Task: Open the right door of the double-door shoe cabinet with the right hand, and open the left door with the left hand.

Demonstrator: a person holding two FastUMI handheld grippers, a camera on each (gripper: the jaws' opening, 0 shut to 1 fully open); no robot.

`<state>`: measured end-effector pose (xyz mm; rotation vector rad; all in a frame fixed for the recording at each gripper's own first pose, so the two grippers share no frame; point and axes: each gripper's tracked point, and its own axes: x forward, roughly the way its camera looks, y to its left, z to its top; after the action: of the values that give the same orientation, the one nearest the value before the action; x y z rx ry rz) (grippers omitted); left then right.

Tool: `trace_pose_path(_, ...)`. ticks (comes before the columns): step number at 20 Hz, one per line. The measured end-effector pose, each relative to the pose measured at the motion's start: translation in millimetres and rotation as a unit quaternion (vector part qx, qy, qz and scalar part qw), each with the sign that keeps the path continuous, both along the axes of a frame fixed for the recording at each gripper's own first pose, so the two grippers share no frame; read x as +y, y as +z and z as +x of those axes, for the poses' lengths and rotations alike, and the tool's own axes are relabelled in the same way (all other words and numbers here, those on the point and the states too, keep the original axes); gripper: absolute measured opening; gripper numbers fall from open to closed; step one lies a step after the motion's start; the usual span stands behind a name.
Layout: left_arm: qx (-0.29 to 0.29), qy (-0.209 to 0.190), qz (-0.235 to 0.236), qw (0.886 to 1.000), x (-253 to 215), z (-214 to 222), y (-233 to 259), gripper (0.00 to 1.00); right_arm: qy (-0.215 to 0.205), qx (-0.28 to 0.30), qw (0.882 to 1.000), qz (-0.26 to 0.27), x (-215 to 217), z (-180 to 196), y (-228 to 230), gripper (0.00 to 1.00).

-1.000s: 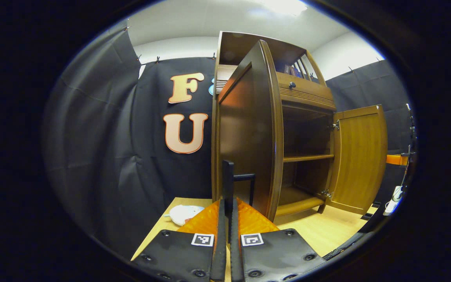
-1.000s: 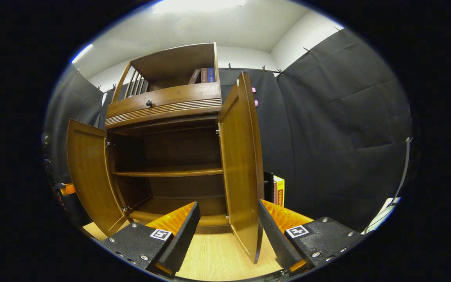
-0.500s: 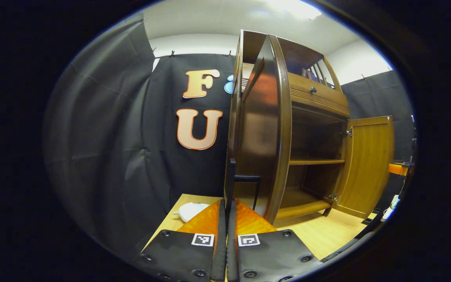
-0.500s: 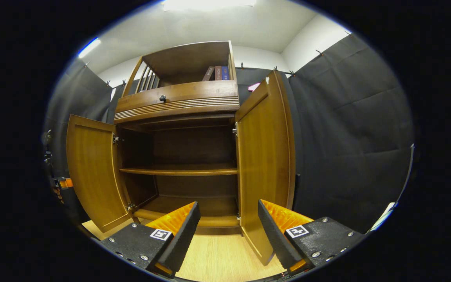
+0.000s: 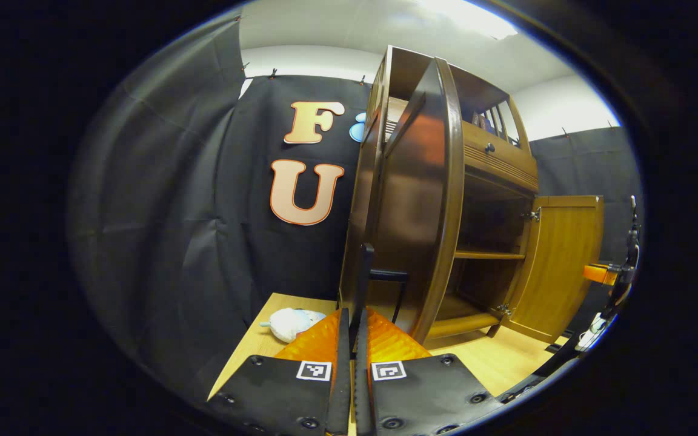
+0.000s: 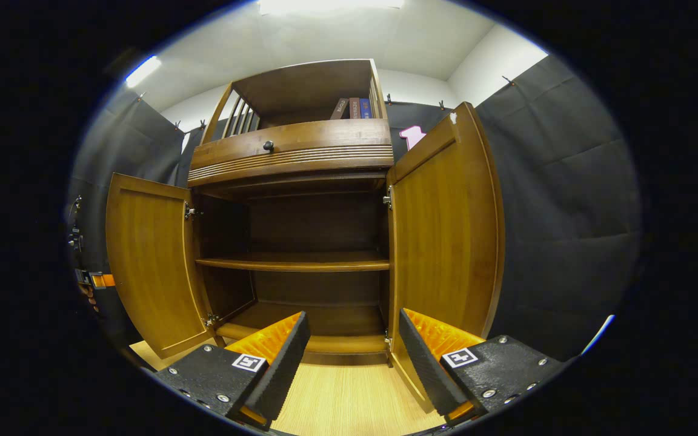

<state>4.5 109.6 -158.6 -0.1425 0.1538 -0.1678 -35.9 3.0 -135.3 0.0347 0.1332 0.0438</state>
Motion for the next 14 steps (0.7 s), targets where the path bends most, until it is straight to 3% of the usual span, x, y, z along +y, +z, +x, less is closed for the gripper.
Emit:
trace_pose_path(2, 0.001, 0.003, 0.004, 1.000, 6, -6, -1, 0.11, 0.007, 0.001, 1.000, 0.004, 6, 3, -1, 0.96)
trace_pose_path(4, 0.005, 0.003, 0.004, 1.000, 5, -15, 0, 0.11, 0.011, 0.001, 1.000, 0.007, 9, 7, -3, 0.90)
trace_pose_path(8, -0.004, 0.024, 0.010, 1.000, 7, -39, 20, 0.11, 0.019, 0.004, 1.000, 0.011, 15, 11, -4, 0.90)
trace_pose_path(14, -0.053, 0.051, 0.012, 0.997, -7, -73, 95, 0.07, 0.020, 0.002, 1.000, 0.012, 16, 17, 8, 0.90)
